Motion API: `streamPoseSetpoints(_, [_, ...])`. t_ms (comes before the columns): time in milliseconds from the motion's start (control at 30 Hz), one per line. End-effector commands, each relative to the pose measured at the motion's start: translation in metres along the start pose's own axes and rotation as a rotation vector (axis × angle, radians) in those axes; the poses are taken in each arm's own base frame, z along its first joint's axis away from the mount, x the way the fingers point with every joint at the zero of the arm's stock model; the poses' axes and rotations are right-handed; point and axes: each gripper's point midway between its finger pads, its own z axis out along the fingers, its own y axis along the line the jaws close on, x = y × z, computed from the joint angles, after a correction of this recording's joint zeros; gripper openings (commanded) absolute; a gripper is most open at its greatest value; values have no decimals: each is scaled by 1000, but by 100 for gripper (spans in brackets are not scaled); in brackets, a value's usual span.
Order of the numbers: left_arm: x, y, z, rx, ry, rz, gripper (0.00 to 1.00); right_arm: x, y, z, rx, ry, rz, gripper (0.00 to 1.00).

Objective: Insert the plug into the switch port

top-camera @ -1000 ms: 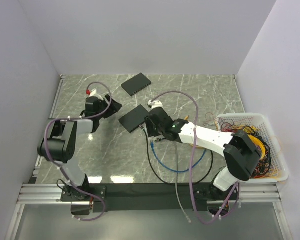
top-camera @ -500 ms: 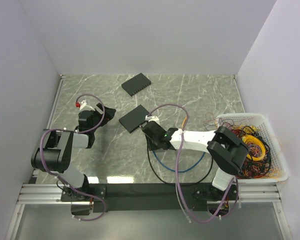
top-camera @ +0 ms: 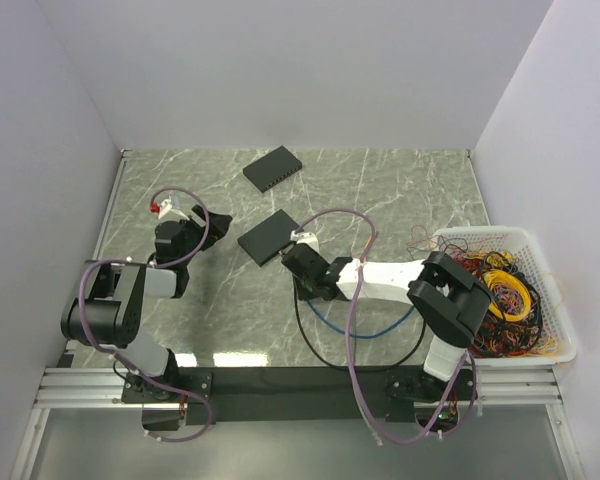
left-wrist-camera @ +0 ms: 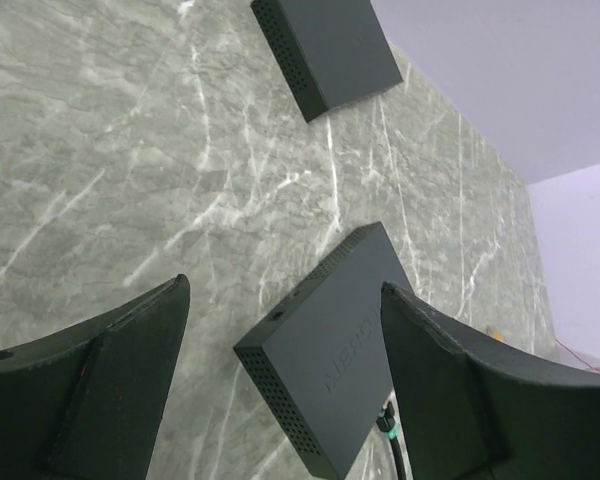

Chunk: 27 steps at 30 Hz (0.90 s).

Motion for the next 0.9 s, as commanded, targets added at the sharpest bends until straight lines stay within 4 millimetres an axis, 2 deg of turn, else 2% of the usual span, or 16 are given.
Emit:
streamPoseSetpoints(0, [-16,-24,-8,96,-47,39,83,11,-5,-1,14,2,12,3])
streamPoseSetpoints(33, [-19,-29,-11,111,-55,45,83,13,-11,-4,28,-10,4,2])
streamPoseSetpoints(100, [-21,-39,-16,158,-60,61,83,-6,-6,-23,-31,-91,-22,1])
streamPoseSetpoints(133, [-23,-45,-21,183,-69,72,83,-6,-8,-28,-44,-105,-38,1])
streamPoseSetpoints(200, [-25,-59,-28,248,-76,99,83,-26,7,-55,-162,-188,-70,0])
streamPoseSetpoints(233, [-23,-61,-33,264,-73,108,83,-27,10,-63,-202,-207,-86,0])
streamPoseSetpoints(267, [-27,-68,-37,288,-87,119,83,-39,19,-82,-272,-258,-90,0])
streamPoseSetpoints(300, [-27,-71,-40,304,-86,123,83,-40,38,-97,-399,-276,-135,0])
streamPoseSetpoints(333, [-28,-79,-45,342,-85,136,82,-34,45,-106,-464,-267,-166,0])
streamPoseSetpoints(367, [-28,-82,-46,354,-84,137,81,-45,56,-126,-545,-324,-179,0])
streamPoseSetpoints(400, [-28,-85,-48,369,-80,138,81,-43,70,-142,-653,-329,-217,0])
streamPoseSetpoints(467, [-27,-95,-51,416,-66,142,81,-46,79,-162,-734,-359,-246,0])
streamPoseSetpoints(667, [-28,-117,-69,534,-73,172,81,-37,97,-204,-936,-378,-350,0])
streamPoseSetpoints(767, [-30,-119,-70,535,-80,177,81,-32,103,-216,-1007,-376,-390,0])
streamPoseSetpoints(867, [-31,-115,-67,518,-85,170,82,-32,104,-214,-1008,-374,-400,0])
